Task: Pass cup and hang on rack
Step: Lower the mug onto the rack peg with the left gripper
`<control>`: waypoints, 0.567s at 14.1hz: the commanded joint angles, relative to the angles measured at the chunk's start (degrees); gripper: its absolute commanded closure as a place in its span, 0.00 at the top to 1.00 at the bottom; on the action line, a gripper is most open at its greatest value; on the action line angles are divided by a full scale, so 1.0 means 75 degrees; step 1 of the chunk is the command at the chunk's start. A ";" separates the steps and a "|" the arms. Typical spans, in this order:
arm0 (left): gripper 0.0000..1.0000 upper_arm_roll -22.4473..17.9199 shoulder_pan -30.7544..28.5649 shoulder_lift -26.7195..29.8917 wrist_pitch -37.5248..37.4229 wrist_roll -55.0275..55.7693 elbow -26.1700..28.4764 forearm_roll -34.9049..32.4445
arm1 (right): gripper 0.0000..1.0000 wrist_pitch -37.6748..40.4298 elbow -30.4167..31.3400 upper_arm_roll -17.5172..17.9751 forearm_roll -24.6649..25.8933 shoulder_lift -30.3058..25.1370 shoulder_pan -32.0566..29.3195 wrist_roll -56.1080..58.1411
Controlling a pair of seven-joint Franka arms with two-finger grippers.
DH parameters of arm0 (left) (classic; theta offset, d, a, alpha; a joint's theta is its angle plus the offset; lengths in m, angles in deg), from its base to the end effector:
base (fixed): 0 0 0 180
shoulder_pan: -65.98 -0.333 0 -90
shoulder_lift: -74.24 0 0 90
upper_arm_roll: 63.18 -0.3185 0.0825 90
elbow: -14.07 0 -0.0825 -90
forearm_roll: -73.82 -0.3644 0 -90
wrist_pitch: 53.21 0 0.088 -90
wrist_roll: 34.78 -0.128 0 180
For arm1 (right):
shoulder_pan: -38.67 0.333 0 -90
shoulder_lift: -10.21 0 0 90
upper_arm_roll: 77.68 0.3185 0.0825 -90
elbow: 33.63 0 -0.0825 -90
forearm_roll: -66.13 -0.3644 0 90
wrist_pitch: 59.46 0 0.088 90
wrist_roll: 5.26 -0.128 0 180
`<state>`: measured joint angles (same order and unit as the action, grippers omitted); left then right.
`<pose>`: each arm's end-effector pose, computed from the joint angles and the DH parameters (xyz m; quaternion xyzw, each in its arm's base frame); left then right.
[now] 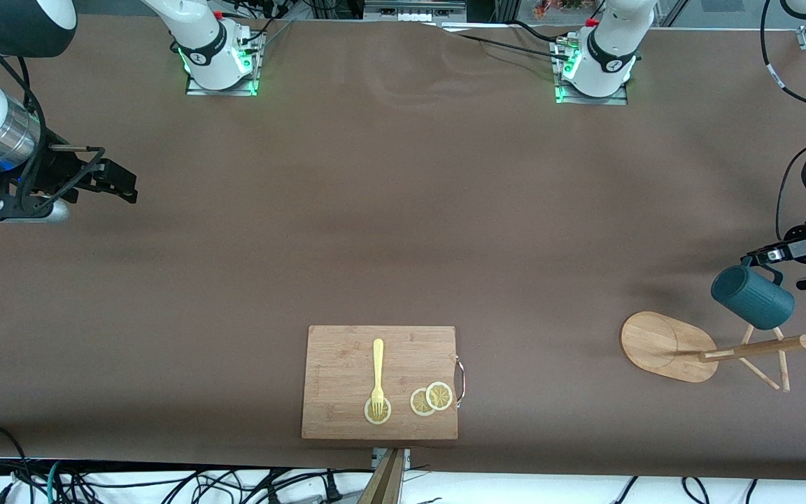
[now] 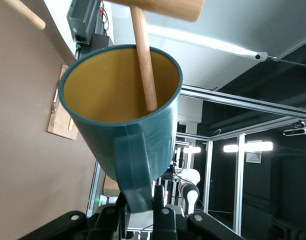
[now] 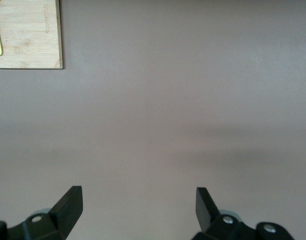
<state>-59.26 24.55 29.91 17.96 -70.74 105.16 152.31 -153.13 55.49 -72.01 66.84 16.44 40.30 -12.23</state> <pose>0.5660 0.2599 0.2585 0.6379 0.1501 0.0525 0.7535 0.5671 0.0683 0.5586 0.9999 0.0032 -0.0142 0.0026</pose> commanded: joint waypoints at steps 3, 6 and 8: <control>0.00 0.0145 -0.0042 -0.0745 -0.0278 0.0049 -0.0790 0.0234 | 1.00 0.0010 -0.0023 -0.0006 -0.0142 -0.0069 -0.0053 0.0073; 0.01 0.0145 0.0017 -0.1060 -0.0266 0.0049 -0.0953 0.0433 | 1.00 0.0021 -0.0022 -0.0006 -0.0142 -0.0069 -0.0053 0.0085; 0.63 0.0156 0.0052 -0.1143 -0.0231 0.0014 -0.1001 0.0433 | 1.00 0.0010 -0.0034 -0.0018 -0.0142 -0.0069 -0.0053 0.0085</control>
<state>-58.11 24.64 23.63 17.06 -70.80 100.24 154.44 -153.13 55.48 -72.07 66.83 16.44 40.29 -12.23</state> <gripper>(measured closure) 0.775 0.000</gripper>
